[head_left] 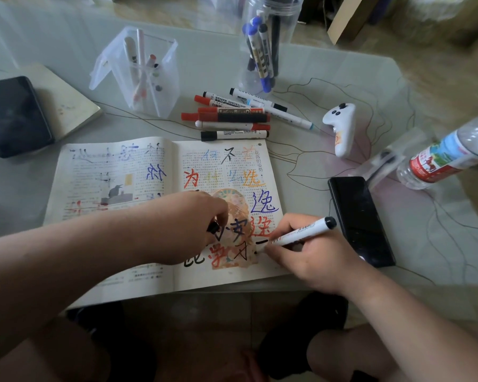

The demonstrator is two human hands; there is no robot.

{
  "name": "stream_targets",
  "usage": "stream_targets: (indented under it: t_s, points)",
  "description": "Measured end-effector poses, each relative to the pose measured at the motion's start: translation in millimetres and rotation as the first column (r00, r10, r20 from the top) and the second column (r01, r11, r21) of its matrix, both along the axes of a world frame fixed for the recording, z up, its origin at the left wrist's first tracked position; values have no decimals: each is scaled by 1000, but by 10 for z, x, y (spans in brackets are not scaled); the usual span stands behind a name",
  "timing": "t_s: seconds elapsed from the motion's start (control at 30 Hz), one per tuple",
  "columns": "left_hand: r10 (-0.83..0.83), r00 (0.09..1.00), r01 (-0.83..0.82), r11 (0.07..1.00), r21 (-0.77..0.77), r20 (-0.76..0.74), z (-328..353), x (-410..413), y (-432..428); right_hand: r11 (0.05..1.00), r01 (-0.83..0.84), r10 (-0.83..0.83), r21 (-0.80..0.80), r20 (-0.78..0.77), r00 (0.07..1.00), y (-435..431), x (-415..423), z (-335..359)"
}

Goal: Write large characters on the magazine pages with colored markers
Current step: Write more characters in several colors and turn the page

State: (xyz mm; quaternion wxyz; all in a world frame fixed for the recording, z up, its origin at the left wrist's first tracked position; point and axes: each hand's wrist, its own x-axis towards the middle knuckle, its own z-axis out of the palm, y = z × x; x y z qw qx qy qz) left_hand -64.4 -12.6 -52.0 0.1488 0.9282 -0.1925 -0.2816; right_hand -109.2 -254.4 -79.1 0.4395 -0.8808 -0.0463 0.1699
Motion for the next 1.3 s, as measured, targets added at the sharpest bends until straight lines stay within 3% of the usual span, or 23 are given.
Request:
stream_targets:
  t_s: [0.17,0.5,0.87,1.07,1.3]
  points:
    - [0,1000,0,1000,5,-7,-11,0,-1,998,44,-45,39,33,998,-16,17,11]
    - [2,1000,-2,1000,1,-6,-24,14,-10,997,64,-60,-51,77,995,-22,56,17]
    - [-6,1000,6,1000,3,-10,-11,4,-12,997,42,-41,62,-20,999,-43,42,24]
    - [4,1000,-4,1000,-8,7,-25,-3,-10,1000,10,-10,-19,4,1000,-3,41,30]
    - [8,1000,-8,1000,-12,4,-28,-4,-7,1000,8,-8,12,-20,1000,-14,36,56]
